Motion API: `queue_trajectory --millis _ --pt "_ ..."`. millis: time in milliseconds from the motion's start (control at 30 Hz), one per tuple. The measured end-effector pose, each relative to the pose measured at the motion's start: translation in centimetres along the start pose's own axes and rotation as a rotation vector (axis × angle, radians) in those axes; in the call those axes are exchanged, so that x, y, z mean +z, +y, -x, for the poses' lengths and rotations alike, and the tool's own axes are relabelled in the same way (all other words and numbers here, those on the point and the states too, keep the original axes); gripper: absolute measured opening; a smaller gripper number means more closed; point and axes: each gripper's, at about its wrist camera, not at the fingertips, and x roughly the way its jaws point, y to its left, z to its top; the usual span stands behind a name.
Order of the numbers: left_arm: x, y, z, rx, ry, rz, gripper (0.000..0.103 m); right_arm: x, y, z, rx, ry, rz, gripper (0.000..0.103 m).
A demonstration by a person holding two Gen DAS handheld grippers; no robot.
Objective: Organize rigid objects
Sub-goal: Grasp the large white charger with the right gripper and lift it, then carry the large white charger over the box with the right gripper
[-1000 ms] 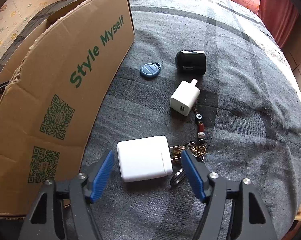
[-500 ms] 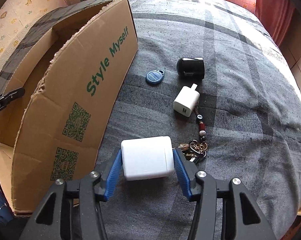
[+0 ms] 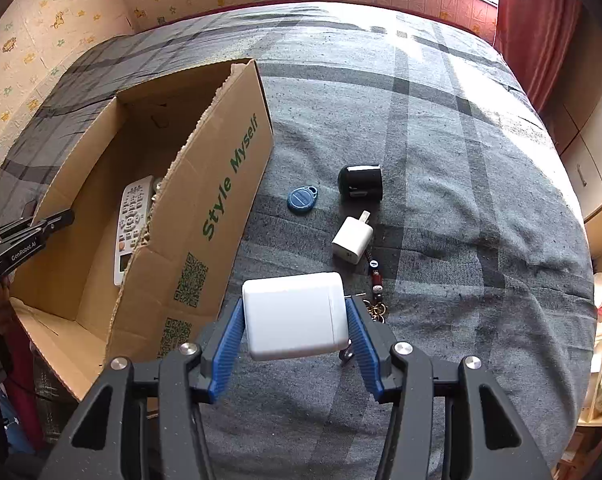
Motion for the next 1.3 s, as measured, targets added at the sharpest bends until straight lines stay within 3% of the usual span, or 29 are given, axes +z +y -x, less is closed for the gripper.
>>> queue_trajectory --millis 733,1300 --pt "0.0 0.0 0.0 -0.005 0.0 -0.001 0.013 4.4 1.5 4.9 -0.07 -0.042 0.033 0.055" --pt "0.0 0.3 -0.1 -0.015 0.002 0.002 0.013 9.0 8.9 4.4 0.019 -0.077 0.168 0.055"
